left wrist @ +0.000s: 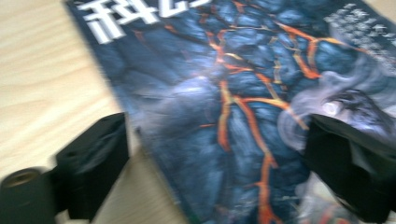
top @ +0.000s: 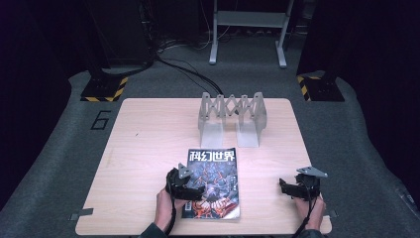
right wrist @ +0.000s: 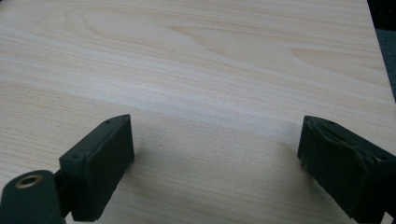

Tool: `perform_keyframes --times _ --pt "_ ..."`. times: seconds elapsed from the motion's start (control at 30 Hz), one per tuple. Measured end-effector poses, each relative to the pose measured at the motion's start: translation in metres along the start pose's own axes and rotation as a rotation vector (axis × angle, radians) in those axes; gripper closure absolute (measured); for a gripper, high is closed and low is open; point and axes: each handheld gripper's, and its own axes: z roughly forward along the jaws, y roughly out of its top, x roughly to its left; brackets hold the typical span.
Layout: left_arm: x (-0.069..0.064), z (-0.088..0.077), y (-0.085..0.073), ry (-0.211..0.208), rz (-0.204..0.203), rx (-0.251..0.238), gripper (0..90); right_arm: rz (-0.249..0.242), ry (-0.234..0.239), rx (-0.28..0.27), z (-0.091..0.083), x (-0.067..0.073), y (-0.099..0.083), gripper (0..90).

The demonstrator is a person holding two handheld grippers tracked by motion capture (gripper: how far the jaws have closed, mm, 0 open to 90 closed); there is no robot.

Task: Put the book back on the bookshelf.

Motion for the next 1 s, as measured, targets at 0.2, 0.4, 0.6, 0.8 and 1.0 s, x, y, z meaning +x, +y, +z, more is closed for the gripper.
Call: perform_keyframes --times 0.2,0.4,0.6,0.8,1.0 --pt "0.026 -0.021 -0.001 0.046 -0.024 -0.022 1.3 -0.004 -0.007 -0.013 -0.004 0.005 0.004 13.3" --pt "0.055 -0.02 -0.014 0.082 -0.049 0.039 1.2 -0.022 0.115 -0.002 -0.011 0.034 0.025 14.4" --pt "0.059 -0.014 -0.02 0.077 -0.035 0.065 1.3 -0.045 0.194 0.018 -0.009 0.058 0.037 16.3" --pt "0.058 -0.011 -0.024 0.085 -0.021 0.055 1.5 -0.075 0.305 0.067 -0.003 0.094 0.052 26.0" --pt "0.054 -0.009 -0.024 0.091 -0.008 0.053 0.0 -0.092 0.358 0.102 0.004 0.11 0.059 31.9"
